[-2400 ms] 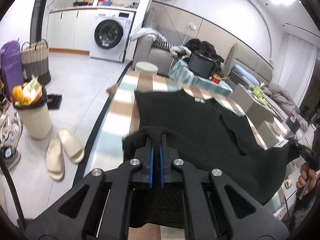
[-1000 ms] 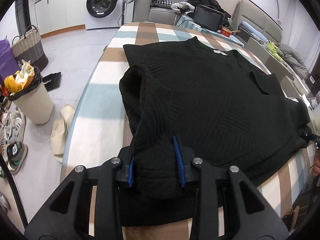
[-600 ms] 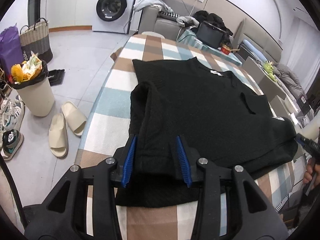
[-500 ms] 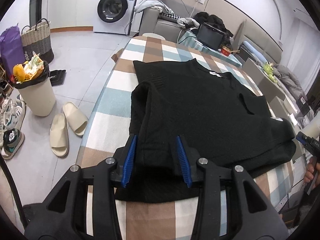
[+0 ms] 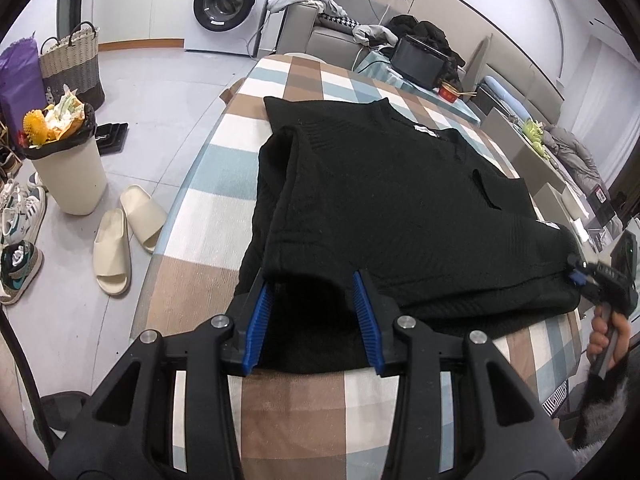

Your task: Fold small clothes

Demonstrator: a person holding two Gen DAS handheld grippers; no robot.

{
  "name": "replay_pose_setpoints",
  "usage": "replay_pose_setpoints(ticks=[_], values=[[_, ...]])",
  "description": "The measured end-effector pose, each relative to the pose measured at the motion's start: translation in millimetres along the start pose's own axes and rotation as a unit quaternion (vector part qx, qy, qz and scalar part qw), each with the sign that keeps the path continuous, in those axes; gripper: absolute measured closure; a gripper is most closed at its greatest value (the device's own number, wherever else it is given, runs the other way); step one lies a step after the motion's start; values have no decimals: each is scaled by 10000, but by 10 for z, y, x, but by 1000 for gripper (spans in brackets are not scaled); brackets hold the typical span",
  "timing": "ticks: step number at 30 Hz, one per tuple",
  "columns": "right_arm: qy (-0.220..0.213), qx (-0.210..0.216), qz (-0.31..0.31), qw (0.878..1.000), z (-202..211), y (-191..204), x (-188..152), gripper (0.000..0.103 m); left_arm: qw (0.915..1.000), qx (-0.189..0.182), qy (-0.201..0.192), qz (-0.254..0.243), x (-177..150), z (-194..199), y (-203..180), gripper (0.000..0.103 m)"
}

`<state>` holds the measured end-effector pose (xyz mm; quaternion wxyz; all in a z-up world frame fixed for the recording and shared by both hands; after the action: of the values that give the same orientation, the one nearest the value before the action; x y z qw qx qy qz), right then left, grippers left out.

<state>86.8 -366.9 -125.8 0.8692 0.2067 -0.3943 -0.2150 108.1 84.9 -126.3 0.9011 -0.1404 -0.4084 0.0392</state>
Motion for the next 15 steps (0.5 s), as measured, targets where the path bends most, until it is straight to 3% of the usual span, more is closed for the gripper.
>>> replay_pose_setpoints(ticks=[3, 6, 9, 15], values=[[-114, 256, 97, 9996, -56, 102, 112, 62, 10000, 30, 13, 49, -15, -13, 30, 66], [-133, 336, 435, 9984, -85, 276, 178, 73, 9999, -15, -16, 99, -23, 15, 37, 66], [-141, 69, 724, 9973, -146, 331, 184, 93, 10000, -53, 0, 83, -16, -13, 28, 66], [-384, 171, 815, 9958, 19, 446, 237, 96, 10000, -55, 54, 7, 13, -49, -22, 66]])
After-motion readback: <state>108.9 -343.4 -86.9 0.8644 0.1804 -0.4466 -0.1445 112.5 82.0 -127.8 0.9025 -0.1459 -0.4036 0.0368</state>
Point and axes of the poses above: each gripper's, at about its wrist camera, not at the fingertips, and z roughly against the way its jaws point, y to its left, x to its top, the point moved 6 cm from there along -z, roughly the way its jaws point, and after that the axes turned 11 degrees about -y, right-handed, at the moved point
